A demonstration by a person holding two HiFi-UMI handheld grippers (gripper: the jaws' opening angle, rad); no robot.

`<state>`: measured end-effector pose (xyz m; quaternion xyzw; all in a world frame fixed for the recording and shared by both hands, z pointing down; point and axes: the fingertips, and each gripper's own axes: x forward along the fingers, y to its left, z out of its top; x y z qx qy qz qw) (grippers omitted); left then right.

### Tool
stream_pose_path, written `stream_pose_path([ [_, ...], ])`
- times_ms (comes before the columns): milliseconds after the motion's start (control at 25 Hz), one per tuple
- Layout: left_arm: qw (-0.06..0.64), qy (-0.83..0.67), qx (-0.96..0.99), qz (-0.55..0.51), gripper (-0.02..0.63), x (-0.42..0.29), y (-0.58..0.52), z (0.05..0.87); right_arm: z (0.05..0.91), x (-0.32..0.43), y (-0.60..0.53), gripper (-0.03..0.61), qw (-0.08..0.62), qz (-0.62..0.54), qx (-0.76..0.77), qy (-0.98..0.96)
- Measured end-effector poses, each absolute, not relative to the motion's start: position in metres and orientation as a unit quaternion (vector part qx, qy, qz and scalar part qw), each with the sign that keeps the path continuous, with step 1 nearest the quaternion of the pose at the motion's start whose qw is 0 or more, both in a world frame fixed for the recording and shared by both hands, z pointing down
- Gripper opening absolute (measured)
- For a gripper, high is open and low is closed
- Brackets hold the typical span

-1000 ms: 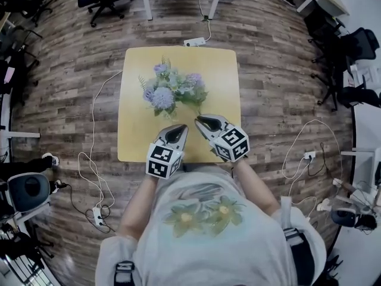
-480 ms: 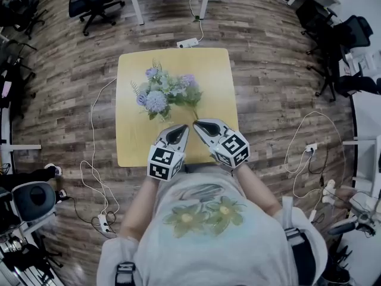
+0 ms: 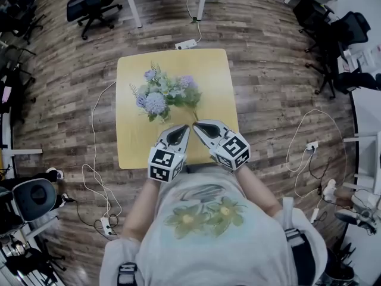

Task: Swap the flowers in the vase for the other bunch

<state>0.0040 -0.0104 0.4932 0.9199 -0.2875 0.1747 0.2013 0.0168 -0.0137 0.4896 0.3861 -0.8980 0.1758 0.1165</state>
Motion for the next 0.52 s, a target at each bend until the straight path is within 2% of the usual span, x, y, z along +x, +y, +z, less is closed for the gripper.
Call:
stream_pose_path([
  [520, 0.204, -0.289, 0.919, 0.171, 0.018, 0.0023, -0.0046, 0.4918, 0.4905, 0.0141, -0.0082, 0.04, 0.12, 0.181, 0.385, -0.897],
])
